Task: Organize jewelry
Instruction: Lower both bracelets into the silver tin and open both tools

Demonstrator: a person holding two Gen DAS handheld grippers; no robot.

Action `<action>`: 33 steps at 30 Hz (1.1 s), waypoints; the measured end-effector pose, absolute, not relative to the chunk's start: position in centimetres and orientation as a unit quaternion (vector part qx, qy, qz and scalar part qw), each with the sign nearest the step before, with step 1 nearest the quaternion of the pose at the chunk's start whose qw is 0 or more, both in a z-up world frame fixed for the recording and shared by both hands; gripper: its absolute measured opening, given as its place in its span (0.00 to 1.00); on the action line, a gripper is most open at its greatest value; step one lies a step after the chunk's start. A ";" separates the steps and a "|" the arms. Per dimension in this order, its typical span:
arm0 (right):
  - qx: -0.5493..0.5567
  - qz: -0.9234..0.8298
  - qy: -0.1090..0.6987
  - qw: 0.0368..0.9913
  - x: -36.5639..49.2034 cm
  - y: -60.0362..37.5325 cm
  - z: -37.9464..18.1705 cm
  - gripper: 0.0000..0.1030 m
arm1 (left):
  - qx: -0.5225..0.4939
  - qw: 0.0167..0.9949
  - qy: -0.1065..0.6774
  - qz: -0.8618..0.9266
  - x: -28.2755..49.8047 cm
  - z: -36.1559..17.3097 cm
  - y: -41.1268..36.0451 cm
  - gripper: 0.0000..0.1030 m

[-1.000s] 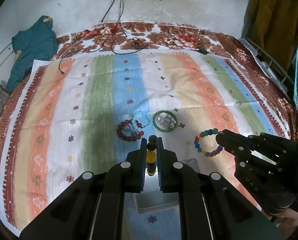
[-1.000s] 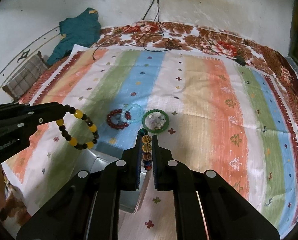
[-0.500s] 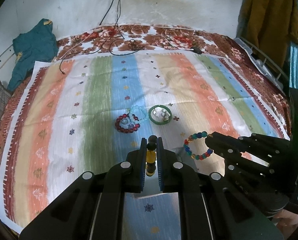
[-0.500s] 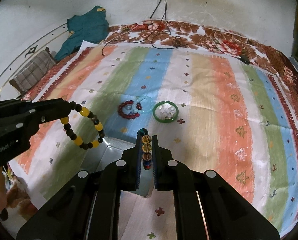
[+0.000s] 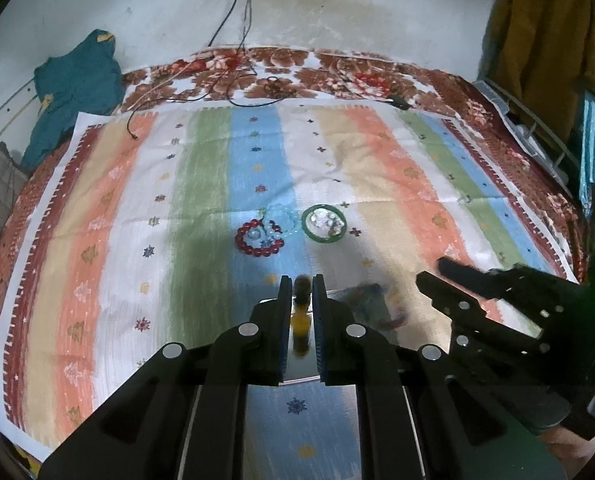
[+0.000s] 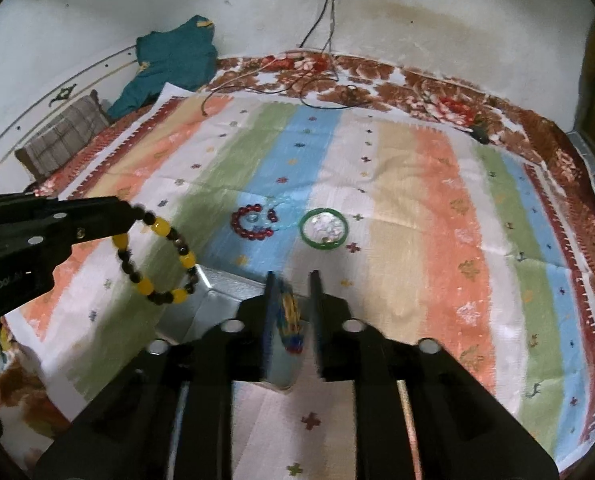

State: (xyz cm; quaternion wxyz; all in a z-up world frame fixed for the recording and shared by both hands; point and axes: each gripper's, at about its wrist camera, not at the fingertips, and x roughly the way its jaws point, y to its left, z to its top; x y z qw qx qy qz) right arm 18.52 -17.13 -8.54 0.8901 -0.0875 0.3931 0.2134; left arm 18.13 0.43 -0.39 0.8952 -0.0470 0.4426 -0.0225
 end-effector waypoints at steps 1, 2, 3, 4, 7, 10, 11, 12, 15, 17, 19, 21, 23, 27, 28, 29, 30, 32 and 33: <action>-0.086 0.210 0.396 0.890 18.8 -17.3 -8.7 0.30 | -0.048 0.895 0.444 -0.020 18.1 -0.4 0.6 0.12; -0.084 0.206 0.400 0.889 19.0 -17.5 -8.8 0.30 | -0.050 0.894 0.444 -0.017 18.1 -0.5 0.7 0.13; -0.084 0.203 0.403 0.889 19.2 -17.7 -8.9 0.30 | -0.051 0.894 0.445 -0.013 18.2 -0.5 1.0 0.13; -0.083 0.202 0.405 0.888 19.3 -17.8 -9.0 0.30 | -0.051 0.894 0.445 -0.011 18.2 -0.5 1.1 0.13; -0.081 0.197 0.412 0.886 19.7 -18.0 -9.3 0.34 | -0.046 0.894 0.445 -0.004 18.3 -0.5 1.4 0.15; -0.081 0.194 0.419 0.883 20.0 -18.1 -9.7 0.37 | -0.032 0.895 0.445 0.008 18.4 -0.7 1.5 0.18; -0.080 0.192 0.421 0.883 20.2 -18.1 -9.8 0.37 | -0.031 0.894 0.446 0.009 18.5 -0.8 1.6 0.20; -0.078 0.190 0.422 0.883 20.2 -18.2 -9.9 0.38 | -0.032 0.894 0.447 0.009 18.5 -0.8 1.7 0.23; -0.066 0.184 0.428 0.882 20.8 -18.6 -10.1 0.44 | -0.035 0.895 0.445 0.016 18.7 -0.9 2.2 0.33; -0.060 0.178 0.429 0.884 21.2 -18.8 -10.1 0.47 | -0.041 0.894 0.445 0.019 19.0 -1.0 2.6 0.39; -0.058 0.175 0.428 0.885 21.5 -19.0 -10.1 0.50 | -0.048 0.892 0.449 0.023 19.4 -1.4 3.1 0.41; -0.056 0.172 0.427 0.886 21.9 -19.0 -10.1 0.55 | -0.052 0.890 0.453 0.027 19.8 -1.8 3.5 0.46; -0.053 0.170 0.429 0.885 22.3 -18.9 -10.3 0.59 | -0.052 0.888 0.456 0.034 20.3 -2.3 3.9 0.48; -0.049 0.166 0.433 0.885 23.4 -18.7 -10.5 0.64 | -0.048 0.886 0.459 0.044 21.1 -2.7 4.1 0.54; -0.048 0.166 0.433 0.885 23.5 -18.7 -10.6 0.65 | -0.046 0.886 0.459 0.045 21.3 -2.9 4.1 0.55; -0.047 0.165 0.434 0.884 23.9 -18.6 -10.7 0.66 | -0.045 0.886 0.460 0.046 21.5 -3.0 4.1 0.56; -0.046 0.165 0.436 0.884 24.1 -18.7 -10.8 0.67 | -0.045 0.885 0.461 0.046 21.8 -3.1 4.1 0.57; -0.043 0.163 0.440 0.882 24.6 -18.7 -11.1 0.69 | -0.045 0.885 0.460 0.048 22.3 -3.4 4.2 0.57; -0.041 0.162 0.441 0.882 24.8 -18.8 -11.2 0.70 | -0.046 0.885 0.461 0.050 22.6 -3.6 4.3 0.57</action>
